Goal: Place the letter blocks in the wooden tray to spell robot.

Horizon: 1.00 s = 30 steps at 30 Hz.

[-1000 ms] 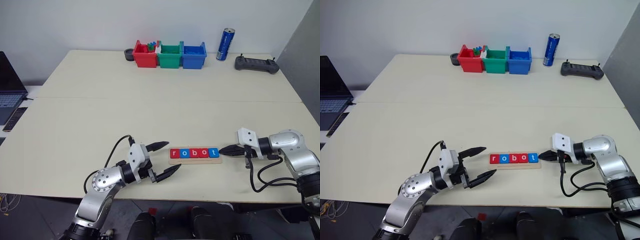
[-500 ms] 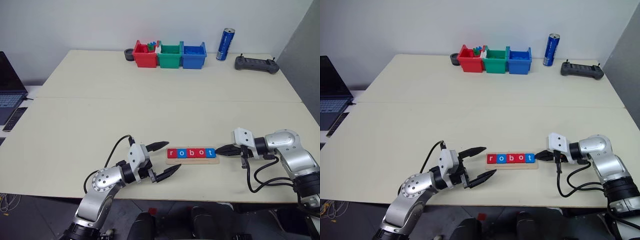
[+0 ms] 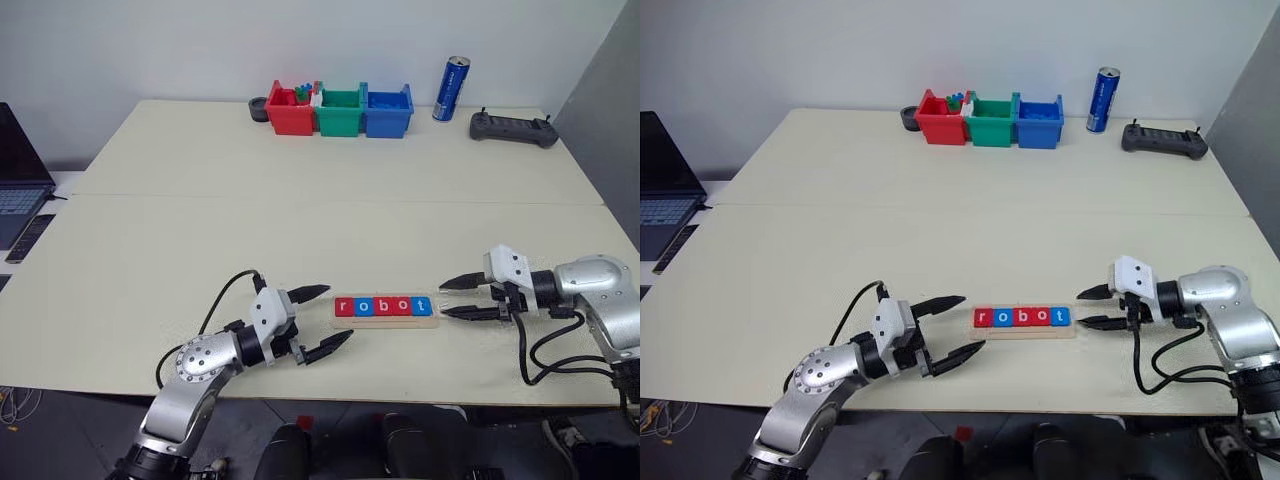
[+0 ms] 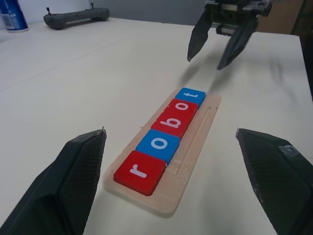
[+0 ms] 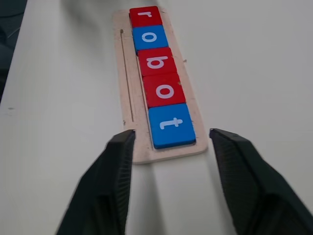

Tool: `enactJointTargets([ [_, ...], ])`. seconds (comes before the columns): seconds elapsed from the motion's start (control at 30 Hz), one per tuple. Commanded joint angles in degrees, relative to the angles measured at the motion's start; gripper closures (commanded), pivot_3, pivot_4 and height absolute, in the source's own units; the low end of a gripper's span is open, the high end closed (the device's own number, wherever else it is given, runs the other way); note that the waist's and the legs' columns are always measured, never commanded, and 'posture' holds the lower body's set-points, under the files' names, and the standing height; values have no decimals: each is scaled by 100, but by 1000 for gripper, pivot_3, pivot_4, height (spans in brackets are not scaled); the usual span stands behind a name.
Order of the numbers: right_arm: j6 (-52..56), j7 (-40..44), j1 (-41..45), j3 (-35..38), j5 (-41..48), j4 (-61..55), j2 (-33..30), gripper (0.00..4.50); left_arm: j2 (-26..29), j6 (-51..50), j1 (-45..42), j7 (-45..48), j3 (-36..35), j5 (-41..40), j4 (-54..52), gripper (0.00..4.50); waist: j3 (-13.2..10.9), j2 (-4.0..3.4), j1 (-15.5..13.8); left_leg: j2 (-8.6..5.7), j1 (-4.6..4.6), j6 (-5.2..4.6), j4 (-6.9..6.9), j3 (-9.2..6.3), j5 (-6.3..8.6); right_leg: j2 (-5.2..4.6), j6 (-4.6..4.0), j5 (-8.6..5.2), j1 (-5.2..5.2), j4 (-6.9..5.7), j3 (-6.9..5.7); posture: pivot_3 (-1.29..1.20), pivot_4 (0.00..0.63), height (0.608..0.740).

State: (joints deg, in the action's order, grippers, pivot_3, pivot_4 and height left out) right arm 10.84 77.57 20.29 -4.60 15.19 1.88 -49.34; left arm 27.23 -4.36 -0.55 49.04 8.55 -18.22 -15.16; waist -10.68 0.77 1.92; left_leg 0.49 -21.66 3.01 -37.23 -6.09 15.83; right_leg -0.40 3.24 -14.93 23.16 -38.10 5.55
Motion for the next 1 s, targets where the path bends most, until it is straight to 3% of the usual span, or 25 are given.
enactJointTargets([
  [0.03,140,-23,-94,243,213,-328,-119,754,55,73,-19,-40,-67,85,-119,0,0,0,-1,0,0,0,0,0,0,0,0,0,0,0,0,0,150,740],
  [0.1,232,-15,-176,276,285,-438,-149,93,71,58,-12,-56,-71,110,-114,0,0,0,-1,0,0,0,-1,1,0,0,0,0,0,0,0,0,150,740],
  [0.13,258,-21,-206,288,307,-478,-159,10,81,60,-1,-56,-79,115,-115,0,0,0,-2,0,0,0,-1,0,0,0,0,0,0,0,0,0,150,740],
  [1.0,541,-409,-245,365,608,-895,23,10,87,316,-9,34,-127,153,263,0,0,0,-3,0,-1,0,-1,0,0,0,0,0,0,1,-1,0,150,740],
])
